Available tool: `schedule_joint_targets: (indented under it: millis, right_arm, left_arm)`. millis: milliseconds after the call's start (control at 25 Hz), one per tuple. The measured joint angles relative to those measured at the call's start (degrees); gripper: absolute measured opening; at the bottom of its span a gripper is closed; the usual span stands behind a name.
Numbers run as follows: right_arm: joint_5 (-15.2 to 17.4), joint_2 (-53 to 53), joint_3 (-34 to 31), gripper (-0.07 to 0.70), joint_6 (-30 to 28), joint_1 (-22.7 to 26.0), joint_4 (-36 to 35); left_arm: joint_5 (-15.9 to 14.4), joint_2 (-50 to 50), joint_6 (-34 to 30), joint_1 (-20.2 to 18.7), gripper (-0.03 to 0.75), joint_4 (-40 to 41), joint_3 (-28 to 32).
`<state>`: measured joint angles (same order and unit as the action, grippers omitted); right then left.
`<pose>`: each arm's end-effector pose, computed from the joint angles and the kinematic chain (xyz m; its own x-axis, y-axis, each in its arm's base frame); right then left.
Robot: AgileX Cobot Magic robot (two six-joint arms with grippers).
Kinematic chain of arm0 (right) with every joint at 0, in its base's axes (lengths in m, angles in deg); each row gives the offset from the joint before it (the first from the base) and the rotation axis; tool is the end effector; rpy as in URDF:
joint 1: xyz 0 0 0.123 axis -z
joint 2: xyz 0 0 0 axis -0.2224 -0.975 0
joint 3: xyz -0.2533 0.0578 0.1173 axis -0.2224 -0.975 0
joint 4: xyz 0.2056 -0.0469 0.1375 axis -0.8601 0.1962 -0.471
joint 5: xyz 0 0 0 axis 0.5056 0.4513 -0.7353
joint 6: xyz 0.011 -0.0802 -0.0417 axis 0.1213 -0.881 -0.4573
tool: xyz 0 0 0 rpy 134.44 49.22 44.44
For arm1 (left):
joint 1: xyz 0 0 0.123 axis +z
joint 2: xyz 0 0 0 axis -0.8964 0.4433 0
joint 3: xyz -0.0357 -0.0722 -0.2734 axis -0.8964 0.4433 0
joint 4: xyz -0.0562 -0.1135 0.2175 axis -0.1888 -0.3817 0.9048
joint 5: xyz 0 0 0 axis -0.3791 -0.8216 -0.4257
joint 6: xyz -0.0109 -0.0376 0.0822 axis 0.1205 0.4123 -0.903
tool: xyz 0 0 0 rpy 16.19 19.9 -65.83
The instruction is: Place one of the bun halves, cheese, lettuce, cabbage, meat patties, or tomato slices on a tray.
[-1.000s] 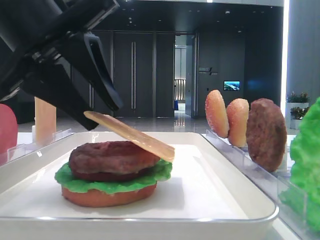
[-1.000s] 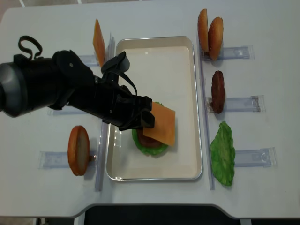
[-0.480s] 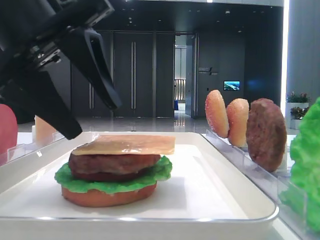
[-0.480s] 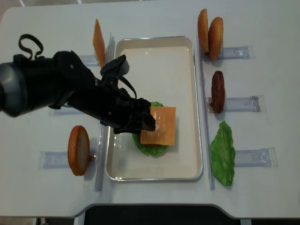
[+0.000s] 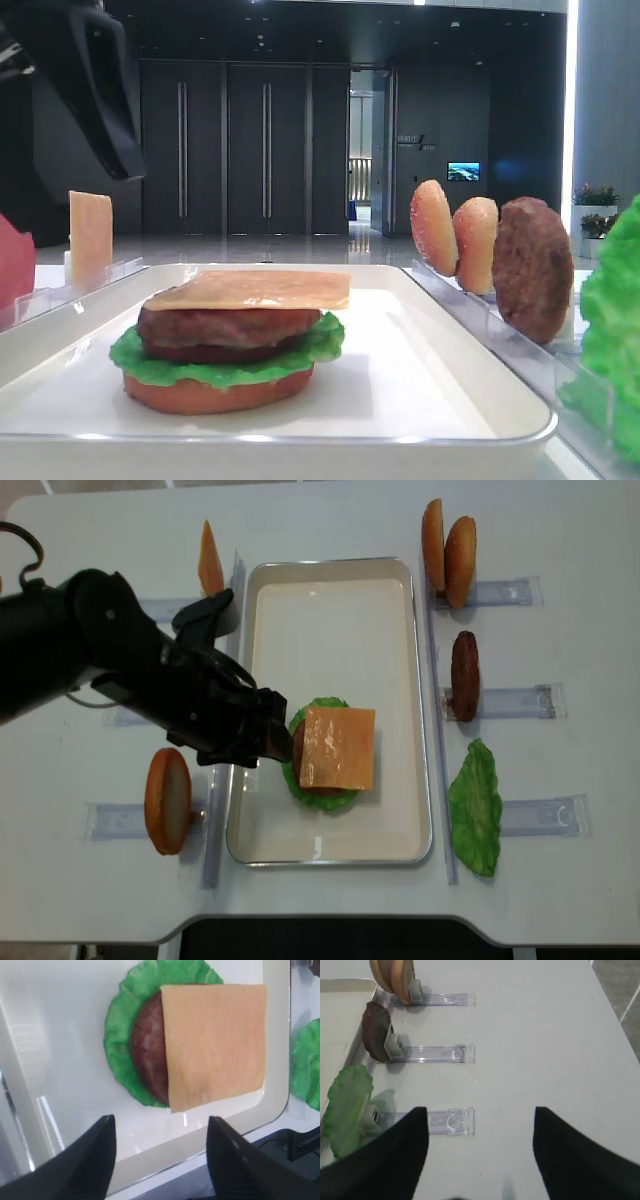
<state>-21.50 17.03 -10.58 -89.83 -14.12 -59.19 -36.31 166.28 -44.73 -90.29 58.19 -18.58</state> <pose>-0.0103 0.0037 0.2733 -0.5043 -0.0334 -0.8629 -0.0706 0.9975 0.0026 0.2257 -0.1466 0.2113 -0.9774 0.0597 -0.2026 0.1430 0.8929 -0.4270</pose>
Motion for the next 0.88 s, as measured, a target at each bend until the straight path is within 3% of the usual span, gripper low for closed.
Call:
schedule_joint_targets:
  millis: [120,320,520,640,880]
  right_arm:
    - [0.0,0.0,0.0,0.434,0.0,0.0,0.0]
    - [0.0,0.0,0.0,0.434,0.0,0.0,0.0]
    - [0.0,0.0,0.0,0.434,0.0,0.0,0.0]
    - [0.0,0.0,0.0,0.434,0.0,0.0,0.0]
    - [0.0,0.0,0.0,0.434,0.0,0.0,0.0]
  left_arm:
    - [-4.5,-0.9,4.1,0.0,0.44,5.6,-3.0]
    - [-15.0,-1.1,9.0,0.0,0.442,13.6,-9.3]
    - [-24.4,-1.1,11.0,0.0,0.515,19.0,-13.9]
    - [-27.8,-1.1,11.9,0.0,0.552,20.8,-15.5]
    - [-29.0,-1.1,13.4,0.0,0.575,23.5,-16.5]
